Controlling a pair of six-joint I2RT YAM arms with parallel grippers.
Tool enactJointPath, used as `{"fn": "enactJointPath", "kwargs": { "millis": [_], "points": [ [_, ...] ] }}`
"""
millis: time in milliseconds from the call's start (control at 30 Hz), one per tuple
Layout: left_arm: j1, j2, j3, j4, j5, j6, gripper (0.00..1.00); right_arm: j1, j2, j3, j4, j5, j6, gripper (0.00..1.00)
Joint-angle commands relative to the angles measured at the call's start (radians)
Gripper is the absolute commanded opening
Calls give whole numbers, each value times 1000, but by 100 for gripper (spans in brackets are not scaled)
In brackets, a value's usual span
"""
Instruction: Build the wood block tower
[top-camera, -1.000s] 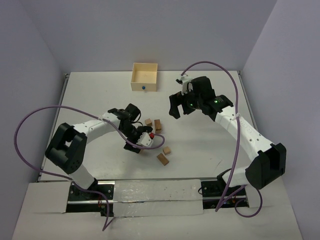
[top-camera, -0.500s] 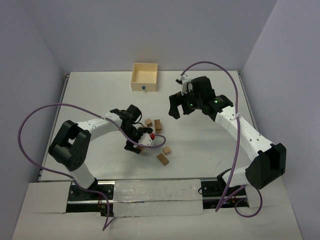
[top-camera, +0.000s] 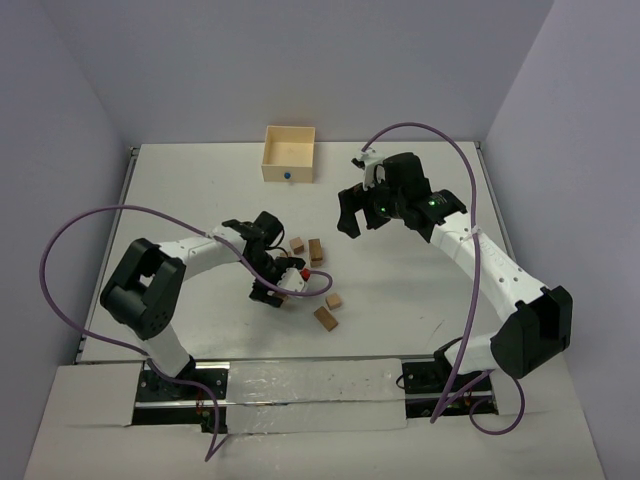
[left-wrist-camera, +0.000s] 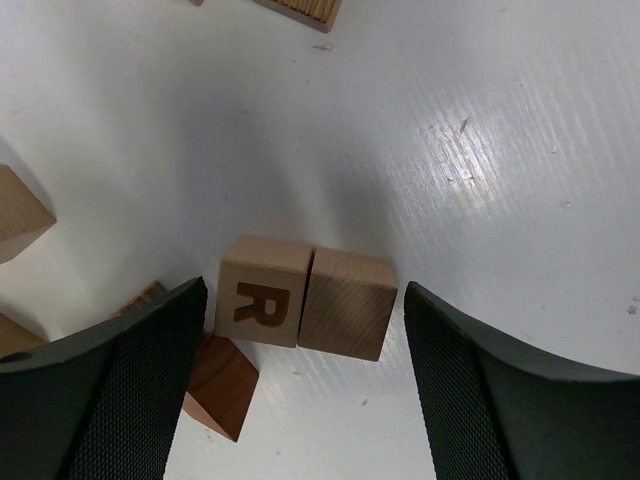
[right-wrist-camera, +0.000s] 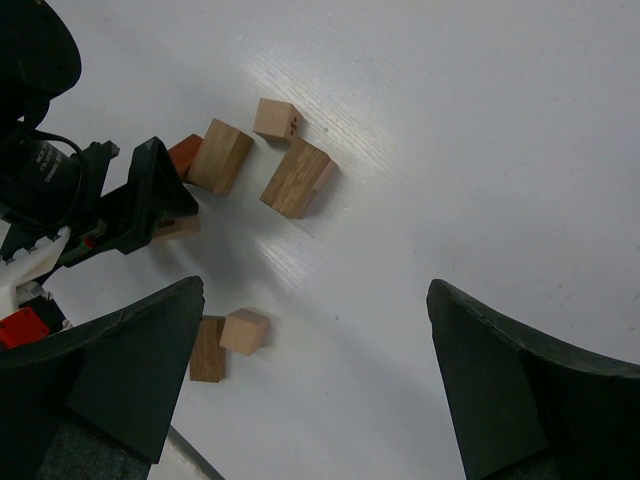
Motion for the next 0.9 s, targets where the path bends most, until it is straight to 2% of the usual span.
{"fn": "enactJointPath", "kwargs": {
  "millis": [0,267,567,700,767,867],
  "points": [
    [-5,13,-3,29,18,6,84,-9,3,6,26,-16,-13,100],
    [-5,10,-12,39,24,4,71,-9,12,12,28,-25,-10,100],
    [-27,-34,-3,10,29,-45,49,-10,7,14,24,-26,-8,100],
    [-42,-78,70,-48,42,-160,32,-14,1,24,19,-29,-4,100],
    [-43,-93,138,-98,57,-259,22,-21,-4,31,15,-32,-2,100],
    [-43,-71,264,-157,52,-443,14,-43,-13,45,10,-39,2,100]
  ]
}}
